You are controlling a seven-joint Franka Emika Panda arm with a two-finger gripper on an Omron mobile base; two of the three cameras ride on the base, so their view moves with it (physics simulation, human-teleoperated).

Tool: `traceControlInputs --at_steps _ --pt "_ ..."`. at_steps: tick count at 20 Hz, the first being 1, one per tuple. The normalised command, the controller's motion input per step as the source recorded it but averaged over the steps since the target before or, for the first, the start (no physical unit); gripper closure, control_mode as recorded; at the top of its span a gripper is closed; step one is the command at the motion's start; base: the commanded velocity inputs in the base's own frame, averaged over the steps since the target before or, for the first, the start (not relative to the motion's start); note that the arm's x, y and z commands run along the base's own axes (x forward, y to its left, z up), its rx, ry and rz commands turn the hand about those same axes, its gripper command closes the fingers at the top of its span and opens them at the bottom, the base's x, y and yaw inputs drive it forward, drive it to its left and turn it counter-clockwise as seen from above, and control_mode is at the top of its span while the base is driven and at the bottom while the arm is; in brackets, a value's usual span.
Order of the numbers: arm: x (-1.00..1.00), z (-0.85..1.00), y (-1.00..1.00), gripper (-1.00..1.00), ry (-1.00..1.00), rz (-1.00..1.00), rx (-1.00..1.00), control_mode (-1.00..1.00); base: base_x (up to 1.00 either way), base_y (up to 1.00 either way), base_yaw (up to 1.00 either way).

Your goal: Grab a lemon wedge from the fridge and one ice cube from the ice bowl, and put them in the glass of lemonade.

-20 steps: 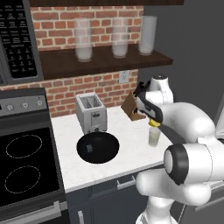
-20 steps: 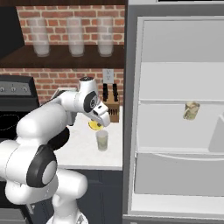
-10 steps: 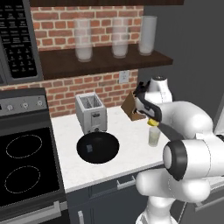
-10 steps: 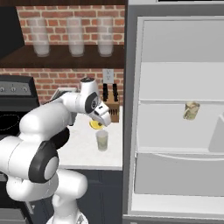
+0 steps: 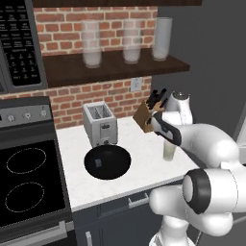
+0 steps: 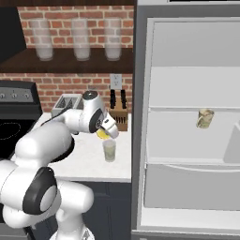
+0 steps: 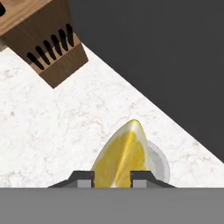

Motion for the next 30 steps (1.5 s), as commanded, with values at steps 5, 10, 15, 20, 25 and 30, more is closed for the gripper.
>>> traceControlInputs --at_steps 5,10,15,20,25,30 --pt "0.0 -0.16 -0.06 1.0 0.01 0.0 0.0 -1.0 0.0 0.0 0.0" --pt "0.0 -0.14 -0.06 1.0 0.0 0.0 0.0 -1.0 0.0 0.0 0.0" --pt "0.0 -0.13 -0.18 1.0 0.0 0.0 0.0 -1.0 0.0 0.0 0.0" --pt "0.0 -0.05 -0.09 1.0 0.0 0.0 0.0 -1.0 0.0 0.0 0.0" --pt "0.0 0.0 0.0 1.0 0.0 0.0 0.0 -1.0 0.0 0.0 0.0" --pt "0.0 0.0 0.05 -1.0 0.0 0.0 0.0 -1.0 0.0 0.0 0.0"
